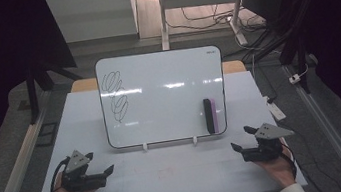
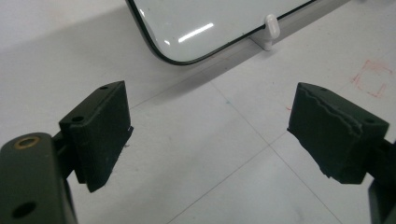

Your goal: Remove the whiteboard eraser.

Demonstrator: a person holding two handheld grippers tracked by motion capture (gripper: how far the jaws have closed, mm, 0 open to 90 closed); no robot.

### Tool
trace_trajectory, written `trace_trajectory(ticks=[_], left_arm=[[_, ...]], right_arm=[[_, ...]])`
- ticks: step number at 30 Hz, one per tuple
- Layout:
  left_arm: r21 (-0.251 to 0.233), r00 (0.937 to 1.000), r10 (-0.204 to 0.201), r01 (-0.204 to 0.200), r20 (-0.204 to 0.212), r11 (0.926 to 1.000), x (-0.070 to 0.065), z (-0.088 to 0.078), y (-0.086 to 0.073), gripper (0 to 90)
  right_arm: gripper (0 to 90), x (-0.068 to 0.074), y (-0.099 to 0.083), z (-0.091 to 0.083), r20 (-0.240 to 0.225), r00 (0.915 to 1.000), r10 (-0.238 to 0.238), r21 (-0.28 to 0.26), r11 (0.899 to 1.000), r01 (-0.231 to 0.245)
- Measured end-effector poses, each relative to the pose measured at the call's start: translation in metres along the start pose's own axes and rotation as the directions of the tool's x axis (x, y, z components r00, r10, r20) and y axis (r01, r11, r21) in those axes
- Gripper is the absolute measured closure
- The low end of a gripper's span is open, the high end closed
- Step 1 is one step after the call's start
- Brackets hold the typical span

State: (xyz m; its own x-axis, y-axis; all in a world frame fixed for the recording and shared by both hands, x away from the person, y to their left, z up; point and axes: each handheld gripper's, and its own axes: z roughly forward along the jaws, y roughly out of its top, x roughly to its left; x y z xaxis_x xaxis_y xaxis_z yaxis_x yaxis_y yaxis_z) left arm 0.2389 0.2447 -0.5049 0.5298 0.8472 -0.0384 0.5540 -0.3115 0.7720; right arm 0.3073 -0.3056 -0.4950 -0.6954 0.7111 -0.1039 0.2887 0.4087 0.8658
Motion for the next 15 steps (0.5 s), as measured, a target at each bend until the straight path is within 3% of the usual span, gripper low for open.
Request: trace_trajectory(ticks=[8, 11, 15], left_arm=[[0.000, 0.9996, -0.024, 0.024, 0.012, 0.9997, 0.002, 0.001, 0.001, 14.0], [0.006, 0.9993, -0.032, 0.031, 0.020, 0.9995, 0.003, 0.003, 0.001, 13.9], [0.010, 0.9996, -0.021, 0.021, 0.019, 0.9997, 0.000, 0.003, 0.002, 13.9]], right_arm=[[21.0, 0.002, 0.010, -0.001, -0.002, 1.0000, 0.003, -0.018, 1.000, -0.003], [21.1, 0.005, 0.025, 0.002, -0.008, 1.0000, 0.004, -0.026, 1.000, -0.005], [21.8, 0.012, 0.045, 0.008, 0.016, 0.9999, 0.006, -0.032, 0.999, -0.006]])
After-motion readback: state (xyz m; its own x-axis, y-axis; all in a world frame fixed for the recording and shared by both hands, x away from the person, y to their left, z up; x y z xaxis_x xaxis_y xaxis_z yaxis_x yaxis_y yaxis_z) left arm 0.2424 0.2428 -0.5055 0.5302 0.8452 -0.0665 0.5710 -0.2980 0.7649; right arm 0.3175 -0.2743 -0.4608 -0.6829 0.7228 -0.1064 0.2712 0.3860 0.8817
